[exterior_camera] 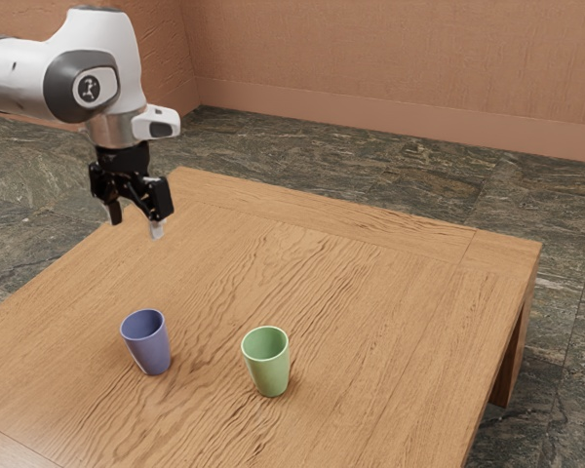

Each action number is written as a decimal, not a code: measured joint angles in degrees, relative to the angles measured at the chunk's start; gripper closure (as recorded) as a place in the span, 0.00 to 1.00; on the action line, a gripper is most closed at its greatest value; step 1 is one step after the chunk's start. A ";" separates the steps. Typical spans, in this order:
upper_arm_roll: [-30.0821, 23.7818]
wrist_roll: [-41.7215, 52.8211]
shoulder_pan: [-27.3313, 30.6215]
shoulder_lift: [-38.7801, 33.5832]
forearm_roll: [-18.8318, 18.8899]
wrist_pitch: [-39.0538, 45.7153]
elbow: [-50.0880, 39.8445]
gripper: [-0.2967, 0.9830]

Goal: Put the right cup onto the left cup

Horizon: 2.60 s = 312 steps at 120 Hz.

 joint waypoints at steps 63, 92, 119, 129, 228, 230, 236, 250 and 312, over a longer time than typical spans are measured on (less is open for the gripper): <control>-6.96 -1.47 -1.12 8.76 -4.54 12.70 -8.19 0.23; -9.11 -1.86 -0.87 13.10 -6.86 18.59 -8.66 0.23; -9.52 -2.11 -1.20 15.42 -7.69 23.04 -8.82 0.23; -9.53 -2.18 -1.32 16.30 -7.77 24.46 -8.77 0.23; -11.77 -2.19 -2.61 19.31 -7.09 28.41 -9.23 0.76; -11.83 -2.19 -2.63 19.29 -7.08 28.40 -9.22 0.77; -11.93 -2.21 -2.63 19.16 -7.05 28.35 -9.21 0.79; -11.99 -2.26 -2.57 18.66 -6.97 28.26 -9.20 0.82; -11.51 -2.69 2.54 2.91 -4.98 18.13 -10.77 0.84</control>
